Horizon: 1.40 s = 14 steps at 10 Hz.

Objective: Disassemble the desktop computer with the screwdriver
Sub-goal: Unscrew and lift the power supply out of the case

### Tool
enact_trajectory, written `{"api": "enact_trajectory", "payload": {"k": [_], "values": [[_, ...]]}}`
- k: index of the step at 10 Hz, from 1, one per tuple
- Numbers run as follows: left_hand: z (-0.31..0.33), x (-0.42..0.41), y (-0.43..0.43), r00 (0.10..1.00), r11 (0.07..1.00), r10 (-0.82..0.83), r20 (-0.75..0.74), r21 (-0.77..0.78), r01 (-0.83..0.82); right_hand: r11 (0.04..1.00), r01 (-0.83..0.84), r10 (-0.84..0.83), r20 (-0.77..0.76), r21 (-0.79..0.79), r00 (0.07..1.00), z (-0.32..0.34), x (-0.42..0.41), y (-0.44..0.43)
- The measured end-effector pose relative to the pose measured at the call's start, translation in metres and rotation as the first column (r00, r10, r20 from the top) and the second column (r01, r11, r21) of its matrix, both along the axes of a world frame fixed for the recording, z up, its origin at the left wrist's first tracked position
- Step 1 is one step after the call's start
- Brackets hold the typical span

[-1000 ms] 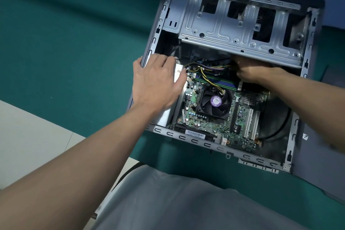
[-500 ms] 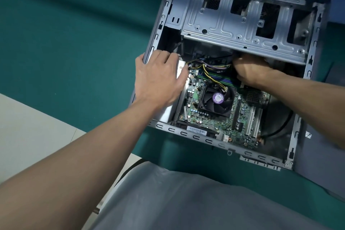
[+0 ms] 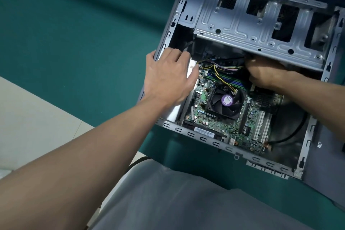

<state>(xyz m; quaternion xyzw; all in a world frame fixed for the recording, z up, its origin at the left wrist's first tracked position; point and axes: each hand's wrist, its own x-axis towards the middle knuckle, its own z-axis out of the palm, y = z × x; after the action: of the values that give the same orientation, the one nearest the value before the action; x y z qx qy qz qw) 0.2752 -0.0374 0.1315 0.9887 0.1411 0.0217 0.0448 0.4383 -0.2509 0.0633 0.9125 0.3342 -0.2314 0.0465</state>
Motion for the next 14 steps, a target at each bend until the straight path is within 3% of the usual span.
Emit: {"api": "enact_trajectory", "payload": {"k": [1,2,3,4,5,6,8,9,11,12,13,14], "values": [[0.000,-0.001,0.001,1.000,1.000,-0.003,0.000,-0.001,0.003,1.000,0.019,-0.019,-0.035,-0.017,0.999,-0.009,0.003,-0.003],[0.001,0.002,0.002,1.000,1.000,-0.007,0.014,0.009,0.007,0.985,-0.073,0.062,-0.070,-0.159,0.996,-0.006,0.007,0.001],[0.001,0.000,0.000,0.999,0.999,-0.036,0.019,0.038,0.035,0.993,0.034,-0.046,-0.098,-0.113,0.994,0.030,-0.013,0.012],[0.003,0.003,-0.004,0.986,0.984,-0.148,0.079,0.115,0.139,0.996,-0.028,0.025,-0.038,-0.081,0.999,0.046,-0.027,0.001],[0.003,0.017,-0.025,0.906,0.901,-0.424,0.003,0.101,0.422,0.986,-0.168,0.165,0.109,0.020,0.980,0.065,-0.032,-0.029],[-0.002,0.042,-0.061,0.815,0.823,-0.566,-0.122,-0.029,0.567,0.955,-0.271,0.243,0.209,0.118,0.947,0.086,-0.035,-0.051],[-0.023,0.101,-0.102,0.790,0.849,-0.512,-0.337,-0.059,0.525,0.959,-0.162,0.093,0.278,0.235,0.956,0.077,-0.045,-0.060],[-0.033,0.121,-0.110,0.743,0.850,-0.492,-0.453,-0.068,0.522,0.943,-0.098,0.006,0.280,0.317,0.960,0.074,-0.039,-0.063],[-0.041,0.141,-0.111,0.607,0.781,-0.582,-0.540,-0.165,0.603,0.920,-0.070,-0.044,0.280,0.387,0.959,0.070,-0.038,-0.063],[-0.039,0.135,-0.114,0.711,0.863,-0.489,-0.506,-0.161,0.479,0.920,-0.054,-0.056,0.265,0.388,0.963,0.069,-0.037,-0.063],[-0.039,0.143,-0.117,0.756,0.826,-0.388,-0.528,-0.563,0.031,0.924,-0.050,-0.059,0.270,0.380,0.961,0.068,-0.036,-0.062],[-0.038,0.146,-0.118,0.753,0.882,-0.402,-0.521,-0.442,0.165,0.922,-0.025,-0.085,0.263,0.387,0.961,0.068,-0.037,-0.063]]}}
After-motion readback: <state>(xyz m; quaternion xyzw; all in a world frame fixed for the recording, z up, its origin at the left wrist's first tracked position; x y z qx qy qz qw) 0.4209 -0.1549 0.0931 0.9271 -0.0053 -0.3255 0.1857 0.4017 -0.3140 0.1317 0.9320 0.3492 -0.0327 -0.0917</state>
